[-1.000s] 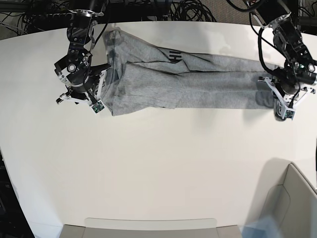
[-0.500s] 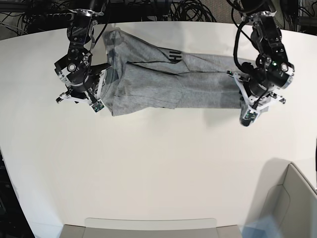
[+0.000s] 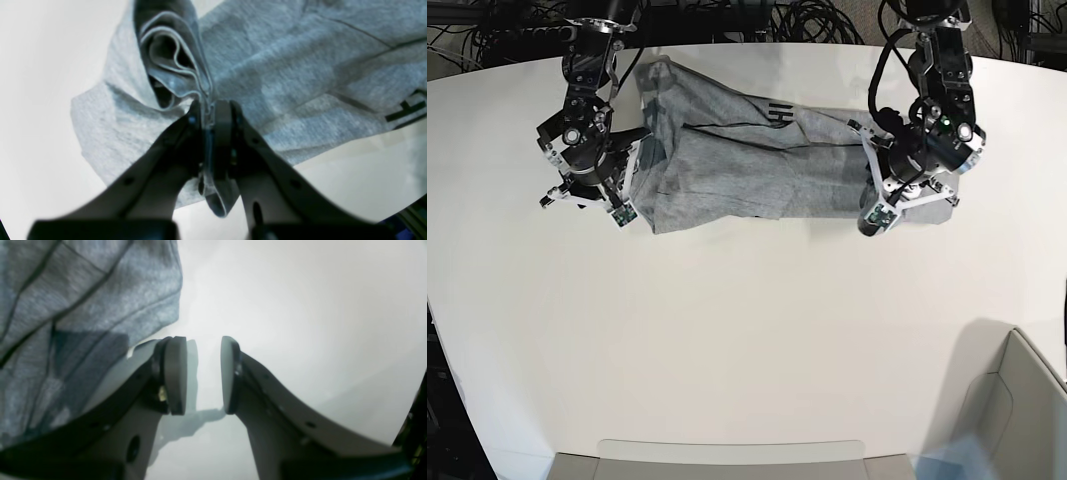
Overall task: Fold the T-shirt properly
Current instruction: 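Hold the strip end with the right gripper and push the left gripper's end toward it, then release the strip end with the right gripper and move it over the shirt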
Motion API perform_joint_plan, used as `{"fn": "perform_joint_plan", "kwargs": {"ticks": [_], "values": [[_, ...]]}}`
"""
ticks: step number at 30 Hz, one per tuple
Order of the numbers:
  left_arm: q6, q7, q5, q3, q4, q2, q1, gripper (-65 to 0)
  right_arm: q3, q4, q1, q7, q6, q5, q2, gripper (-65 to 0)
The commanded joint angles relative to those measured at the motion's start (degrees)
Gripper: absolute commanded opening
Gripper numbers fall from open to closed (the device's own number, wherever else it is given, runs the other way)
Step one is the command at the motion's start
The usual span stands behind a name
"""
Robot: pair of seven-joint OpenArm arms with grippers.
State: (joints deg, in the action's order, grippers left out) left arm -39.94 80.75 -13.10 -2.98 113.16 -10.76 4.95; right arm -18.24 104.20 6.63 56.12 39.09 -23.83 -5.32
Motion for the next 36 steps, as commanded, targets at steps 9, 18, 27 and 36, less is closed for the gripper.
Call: {"fn": "perform_joint_plan", "kwargs": {"ticks": [9,18,27,36], "values": [[-0.1,-0.8,-0.2,-0.5,-0.1,-0.3,-0.7,-50.1,0.2,1.0,-0.8,-0.5,0.9,0.2,0.0,-47.1],[-0.1,-0.8,-4.2,-0.6,2.8,0.6,-0.7,-42.9,-0.2,1.0,-1.1,-0.5,0.9,0.5,0.0,-47.1],[-0.1,-0.8,-4.8,-1.6,2.7,0.4,-1.1,-53.4,-2.2,5.9,-1.5,-0.9,0.9,6.7,-0.4,-47.1],[-0.1,-0.8,-4.8,-8.7,-0.2,0.4,-1.0,-54.7,-16.1,7.0,-0.1,8.4,0.9,37.1,1.7,-47.0]]}}
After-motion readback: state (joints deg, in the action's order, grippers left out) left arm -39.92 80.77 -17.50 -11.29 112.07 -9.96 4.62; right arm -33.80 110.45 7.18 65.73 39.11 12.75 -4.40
